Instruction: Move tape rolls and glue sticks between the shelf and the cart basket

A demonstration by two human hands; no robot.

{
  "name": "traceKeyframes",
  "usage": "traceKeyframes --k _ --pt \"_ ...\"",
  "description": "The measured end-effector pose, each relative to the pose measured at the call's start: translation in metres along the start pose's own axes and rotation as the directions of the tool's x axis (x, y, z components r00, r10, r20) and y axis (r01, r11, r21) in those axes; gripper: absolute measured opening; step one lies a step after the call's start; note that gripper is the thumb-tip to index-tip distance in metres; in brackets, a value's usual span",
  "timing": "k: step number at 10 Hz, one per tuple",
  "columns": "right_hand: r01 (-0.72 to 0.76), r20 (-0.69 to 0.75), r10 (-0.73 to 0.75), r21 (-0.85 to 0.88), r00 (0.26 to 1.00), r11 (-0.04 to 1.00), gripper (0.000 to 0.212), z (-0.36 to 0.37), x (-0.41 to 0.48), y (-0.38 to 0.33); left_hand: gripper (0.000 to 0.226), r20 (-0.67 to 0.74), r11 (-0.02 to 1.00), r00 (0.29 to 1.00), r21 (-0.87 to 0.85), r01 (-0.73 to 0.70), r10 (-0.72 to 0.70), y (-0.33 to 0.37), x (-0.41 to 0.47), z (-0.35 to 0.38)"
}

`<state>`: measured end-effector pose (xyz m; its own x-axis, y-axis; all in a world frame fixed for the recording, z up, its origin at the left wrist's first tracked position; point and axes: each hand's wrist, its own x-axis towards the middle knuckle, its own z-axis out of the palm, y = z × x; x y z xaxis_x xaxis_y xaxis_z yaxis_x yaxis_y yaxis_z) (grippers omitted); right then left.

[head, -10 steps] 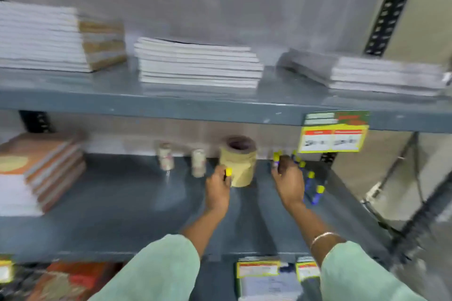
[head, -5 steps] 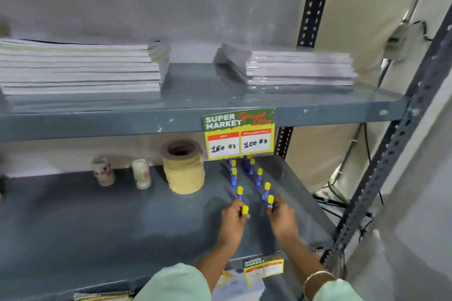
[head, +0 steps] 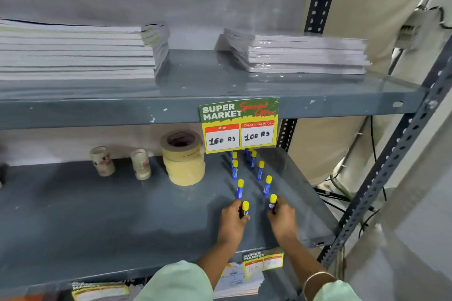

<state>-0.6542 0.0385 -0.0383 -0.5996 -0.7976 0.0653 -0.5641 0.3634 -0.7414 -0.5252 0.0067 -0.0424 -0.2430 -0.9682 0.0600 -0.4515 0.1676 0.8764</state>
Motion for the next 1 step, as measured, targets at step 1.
traceKeyframes --k 1 --pt "0.007 0.0 -0.007 0.04 1.0 0.999 0.015 -0.0023 -0.0037 -0.003 0.033 0.014 0.999 1.0 -0.039 0.024 -0.023 -0.0053 0.0031 0.0018"
